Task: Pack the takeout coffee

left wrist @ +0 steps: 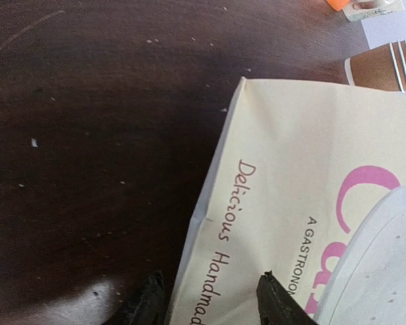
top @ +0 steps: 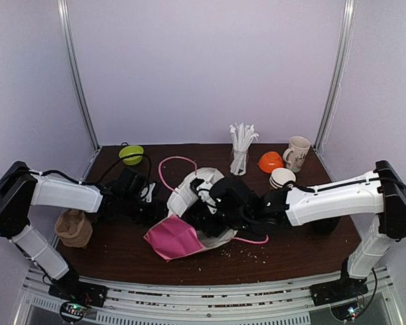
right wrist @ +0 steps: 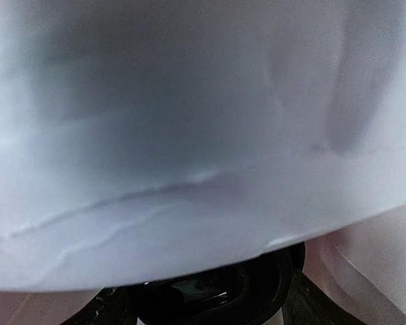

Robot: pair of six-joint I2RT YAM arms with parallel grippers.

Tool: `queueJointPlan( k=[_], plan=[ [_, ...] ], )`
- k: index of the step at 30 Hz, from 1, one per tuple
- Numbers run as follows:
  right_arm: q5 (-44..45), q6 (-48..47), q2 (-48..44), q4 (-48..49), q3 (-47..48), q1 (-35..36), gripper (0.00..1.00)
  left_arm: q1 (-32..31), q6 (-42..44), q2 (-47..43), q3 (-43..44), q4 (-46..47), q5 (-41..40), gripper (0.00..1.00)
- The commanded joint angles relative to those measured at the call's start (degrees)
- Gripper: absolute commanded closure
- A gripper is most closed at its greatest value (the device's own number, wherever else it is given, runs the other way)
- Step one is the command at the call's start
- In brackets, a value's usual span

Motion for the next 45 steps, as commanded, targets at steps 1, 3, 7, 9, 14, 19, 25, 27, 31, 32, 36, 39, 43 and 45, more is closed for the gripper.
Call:
queueJointPlan(
  k=[1, 3, 7, 9, 14, 19, 25, 27, 31, 32, 36, 39, 43, 45],
  plan=[
    [-3.9, -2.5, -1.0, -12.3, 3.0, -1.8, 0.41, -3.6, -1.9, 2.0, 1.1, 3.7, 11.6, 0.47],
    [-4.5, -3.1, -1.4, -15.4, 4.1, -2.4, 0.41, -4.4, -1.9, 2.7, 2.1, 3.9, 13.2, 0.43],
    [-5.9, -4.3, -1.5, -20.5, 6.7, -3.6, 0.41, -4.8, -0.6, 3.0, 3.4, 3.3, 14.7, 0.35],
    [-6.2, -4.8, -1.1, -23.1, 8.4, -4.0, 0.41, -4.7, 1.0, 3.0, 4.4, 1.5, 14.1, 0.32],
    [-6.3, -4.9, -1.2, -25.5, 9.1, -4.4, 0.41, -4.7, 2.2, 3.3, 4.9, 0.2, 12.8, 0.3],
    [-6.4, -3.8, -0.6, -28.2, 9.6, -4.8, 0.41, -4.7, 2.7, 4.4, 4.9, 0.4, 11.9, 0.31],
    [-6.8, -2.5, 1.5, -27.5, 8.0, -5.2, 0.41, -4.7, 2.8, 5.0, 4.8, 1.0, 11.7, 0.31],
    [-6.9, -2.2, 2.1, -27.5, 8.1, -5.3, 0.41, -4.8, 2.8, 4.9, 4.8, 1.0, 11.7, 0.31],
    [-7.2, -1.9, 3.0, -27.3, 7.8, -5.5, 0.41, -4.7, 2.9, 4.9, 4.7, 0.9, 11.6, 0.31],
    [-7.3, -1.8, 3.1, -27.3, 7.6, -5.6, 0.41, -4.8, 2.9, 5.0, 4.7, 0.9, 11.5, 0.31],
    [-8.0, -1.3, 3.7, -26.7, 6.2, -5.9, 0.41, -4.7, 3.0, 5.2, 4.8, 1.1, 11.7, 0.31],
    [-8.6, -1.3, 4.7, -26.7, 5.5, -6.0, 0.41, -4.8, 3.1, 5.4, 4.9, 1.1, 11.7, 0.31],
    [-8.9, -1.3, 5.5, -26.5, 4.8, -6.0, 0.41, -4.8, 3.2, 5.5, 4.9, 1.1, 11.8, 0.31],
    [-9.1, -1.4, 6.1, -26.3, 4.3, -6.1, 0.41, -4.7, 3.2, 5.5, 4.9, 1.0, 11.7, 0.31]
  ],
)
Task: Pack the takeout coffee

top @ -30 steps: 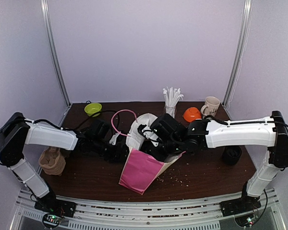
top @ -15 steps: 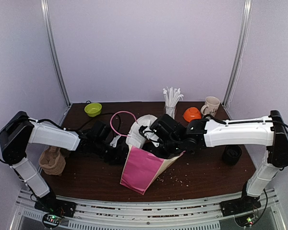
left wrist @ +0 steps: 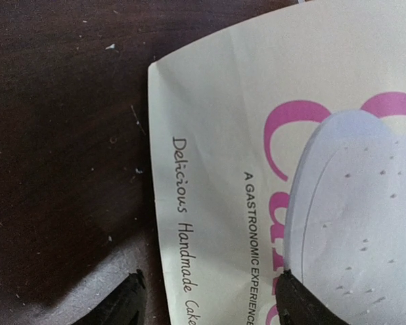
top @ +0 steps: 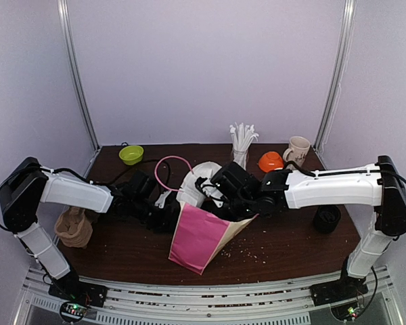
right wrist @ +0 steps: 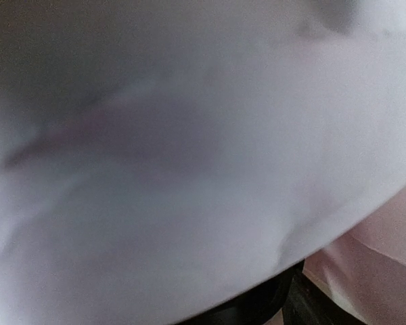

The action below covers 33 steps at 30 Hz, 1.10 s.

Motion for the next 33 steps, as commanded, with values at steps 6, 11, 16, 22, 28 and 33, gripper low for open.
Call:
queueJointPlan(
  k=[6, 11, 16, 22, 28, 33],
  plan=[
    [-2.4, 0.8, 6.5, -6.3, -4.7, -0.8, 0.41, -0.2, 1.3, 0.6, 1.0, 1.2, 0.1, 0.31],
    [-2.9, 0.9, 8.0, -6.0, -5.6, -0.8, 0.41, -0.3, 1.6, 0.5, 0.9, 1.3, 0.2, 0.31],
    [-3.3, 1.3, 9.4, -5.2, -6.7, -0.7, 0.41, -0.2, 1.8, 0.7, 0.9, 1.3, 0.2, 0.31],
    [-3.7, 2.0, 11.0, -4.1, -8.2, -0.7, 0.41, -0.3, 2.1, 1.0, 0.7, 1.4, 0.3, 0.31],
    [-4.3, 2.6, 13.2, -3.2, -9.4, -0.7, 0.41, -0.2, 2.4, 1.2, 0.6, 1.5, 0.5, 0.31],
    [-4.9, 2.9, 14.5, -3.0, -9.6, -0.7, 0.41, -0.2, 2.4, 1.5, 0.4, 2.0, 0.9, 0.31]
  ],
)
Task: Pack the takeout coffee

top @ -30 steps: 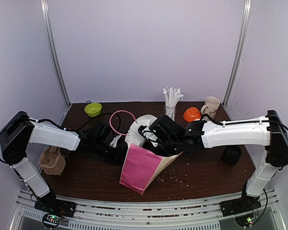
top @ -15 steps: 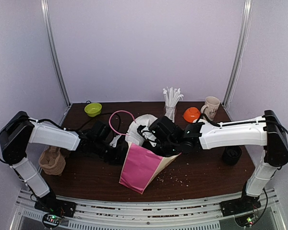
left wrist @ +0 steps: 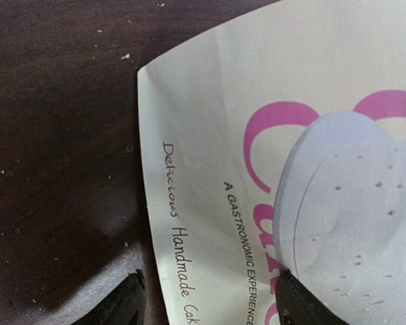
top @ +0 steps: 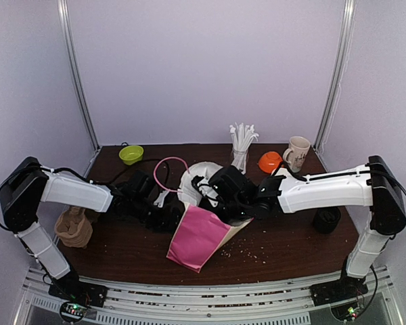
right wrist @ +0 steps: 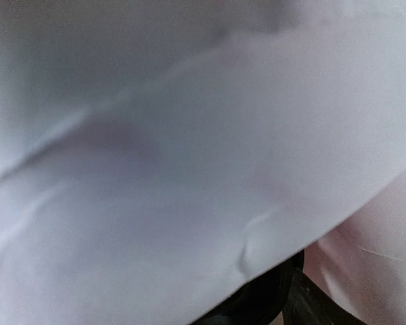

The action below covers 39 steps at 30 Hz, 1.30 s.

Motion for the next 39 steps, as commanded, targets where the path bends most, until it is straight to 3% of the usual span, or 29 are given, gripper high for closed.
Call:
queueJointPlan(
  k=[1, 12, 33, 39],
  plan=[
    [-5.0, 2.9, 10.9, -13.2, -6.2, -0.3, 0.41, -0.8, 1.2, 1.3, 0.3, 2.2, 1.9, 0.31],
    [-5.8, 3.3, 12.9, -14.3, -6.2, -0.3, 0.39, -0.8, 1.3, 1.3, -0.3, 2.8, 2.5, 0.31],
    [-2.0, 6.4, 2.7, -20.7, 4.5, -0.3, 0.0, -0.8, 2.7, -0.6, 0.4, 0.3, 0.3, 0.28],
    [-2.0, 6.6, 0.4, -22.1, 6.5, -0.3, 0.0, -0.8, 3.3, -0.8, 1.0, -0.8, -0.2, 0.27]
  ],
)
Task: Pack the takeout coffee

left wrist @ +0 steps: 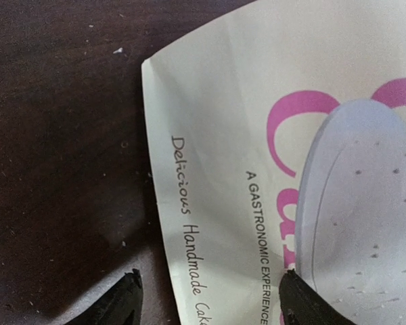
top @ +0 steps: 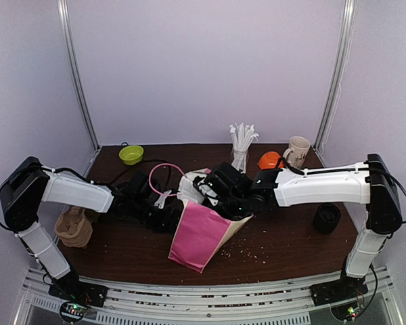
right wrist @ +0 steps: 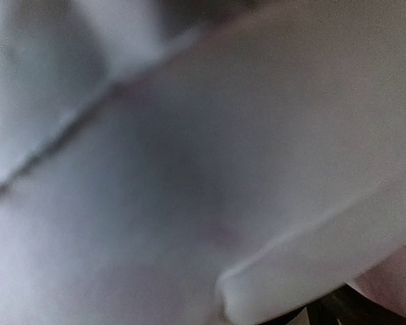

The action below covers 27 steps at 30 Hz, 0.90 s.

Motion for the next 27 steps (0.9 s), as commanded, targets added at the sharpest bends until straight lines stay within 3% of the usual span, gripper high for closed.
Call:
queueJointPlan(
  k=[1, 27],
  plan=[
    [-1.6, 2.0, -0.5, -11.1, -0.2, -0.2, 0.0, -0.7, 1.7, -1.1, 1.2, -0.8, -0.4, 0.27],
    [-1.6, 1.2, -9.5, -12.4, 3.4, -0.1, 0.0, -0.7, 2.7, -2.6, 2.6, -3.5, -2.2, 0.21]
  ],
)
